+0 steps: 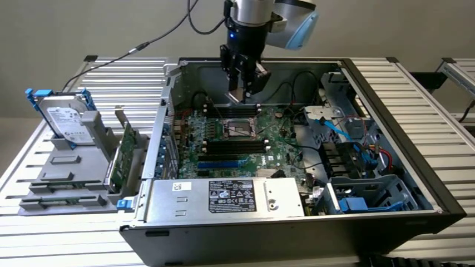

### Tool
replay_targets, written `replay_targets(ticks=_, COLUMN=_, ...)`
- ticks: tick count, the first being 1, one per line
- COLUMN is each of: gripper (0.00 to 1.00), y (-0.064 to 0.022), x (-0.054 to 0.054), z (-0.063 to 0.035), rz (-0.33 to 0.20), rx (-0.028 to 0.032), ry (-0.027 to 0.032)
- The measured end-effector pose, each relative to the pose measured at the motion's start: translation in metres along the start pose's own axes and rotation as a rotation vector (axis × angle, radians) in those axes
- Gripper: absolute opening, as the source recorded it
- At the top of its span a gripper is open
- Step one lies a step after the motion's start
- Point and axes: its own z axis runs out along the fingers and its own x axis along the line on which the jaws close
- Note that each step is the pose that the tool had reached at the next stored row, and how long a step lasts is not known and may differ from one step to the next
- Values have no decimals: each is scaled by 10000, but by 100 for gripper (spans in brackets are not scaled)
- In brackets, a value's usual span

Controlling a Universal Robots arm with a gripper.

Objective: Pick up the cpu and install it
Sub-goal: 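Place the cpu into insertion slot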

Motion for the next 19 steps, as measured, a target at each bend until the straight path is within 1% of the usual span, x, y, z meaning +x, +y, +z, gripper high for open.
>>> replay_targets(ticks=19, gripper=55, y=13, x=-11, z=318, rz=3481, rx=-130, ry=161)
